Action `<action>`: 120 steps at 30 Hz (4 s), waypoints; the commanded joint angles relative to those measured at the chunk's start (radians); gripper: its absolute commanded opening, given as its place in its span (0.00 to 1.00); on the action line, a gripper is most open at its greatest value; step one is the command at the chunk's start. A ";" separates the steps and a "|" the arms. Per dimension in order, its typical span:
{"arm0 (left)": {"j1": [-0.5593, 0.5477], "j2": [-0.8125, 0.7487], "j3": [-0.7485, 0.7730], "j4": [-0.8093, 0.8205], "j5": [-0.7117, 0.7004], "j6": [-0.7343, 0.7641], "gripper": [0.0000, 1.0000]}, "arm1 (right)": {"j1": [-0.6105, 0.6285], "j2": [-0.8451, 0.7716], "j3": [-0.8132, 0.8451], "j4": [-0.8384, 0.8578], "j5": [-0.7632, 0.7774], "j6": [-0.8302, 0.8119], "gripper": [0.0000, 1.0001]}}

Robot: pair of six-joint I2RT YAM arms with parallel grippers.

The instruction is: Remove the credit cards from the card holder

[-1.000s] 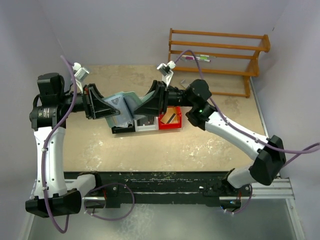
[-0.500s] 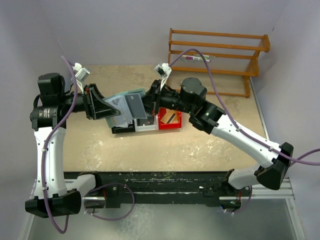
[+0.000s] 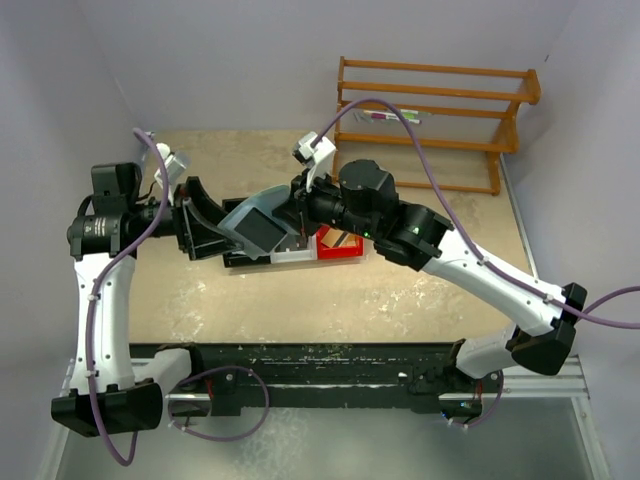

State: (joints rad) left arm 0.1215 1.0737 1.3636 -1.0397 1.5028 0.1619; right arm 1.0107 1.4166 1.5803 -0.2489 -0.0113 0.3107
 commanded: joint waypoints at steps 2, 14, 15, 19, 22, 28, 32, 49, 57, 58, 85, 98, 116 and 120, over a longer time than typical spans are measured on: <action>-0.005 -0.043 -0.025 -0.046 0.114 0.135 0.74 | 0.006 -0.013 0.066 0.015 0.059 -0.030 0.00; -0.004 -0.066 -0.158 0.208 -0.034 -0.109 0.62 | -0.001 -0.042 -0.020 0.197 -0.209 0.171 0.00; -0.004 -0.079 -0.173 0.250 -0.037 -0.148 0.61 | -0.003 -0.042 -0.029 0.218 -0.229 0.190 0.00; -0.005 -0.113 -0.204 0.348 -0.005 -0.237 0.55 | -0.024 -0.042 -0.074 0.296 -0.292 0.279 0.00; -0.004 -0.111 -0.191 0.283 0.073 -0.196 0.54 | -0.060 -0.066 -0.128 0.369 -0.313 0.333 0.00; -0.004 -0.066 -0.132 0.063 0.164 -0.005 0.52 | -0.129 -0.110 -0.251 0.527 -0.379 0.449 0.00; -0.003 -0.005 -0.081 -0.066 0.181 0.118 0.49 | -0.133 -0.106 -0.271 0.572 -0.412 0.484 0.00; 0.009 0.110 0.011 -0.482 0.251 0.529 0.12 | -0.217 -0.074 -0.351 0.665 -0.550 0.557 0.30; 0.010 0.117 0.005 -0.423 0.134 0.435 0.02 | -0.339 -0.030 -0.306 0.604 -0.734 0.505 0.66; 0.011 0.119 0.003 -0.386 0.103 0.386 0.02 | -0.362 -0.048 -0.294 0.568 -0.713 0.478 0.66; 0.015 -0.018 -0.112 0.095 -0.041 -0.153 0.04 | -0.244 0.067 -0.210 0.589 -0.856 0.368 0.54; 0.015 -0.008 -0.106 0.056 -0.030 -0.122 0.05 | -0.205 0.150 -0.184 0.668 -0.886 0.428 0.40; 0.015 0.013 -0.096 -0.103 0.234 0.109 0.38 | -0.180 0.156 -0.232 0.838 -0.934 0.538 0.23; 0.015 0.038 -0.067 -0.261 0.293 0.254 0.38 | -0.168 0.162 -0.242 0.848 -0.945 0.545 0.23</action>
State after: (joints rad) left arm 0.1436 1.0924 1.2327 -1.1545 1.4895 0.2314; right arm 0.8082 1.5974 1.3437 0.5121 -0.9150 0.8391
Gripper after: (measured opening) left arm 0.358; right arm 0.231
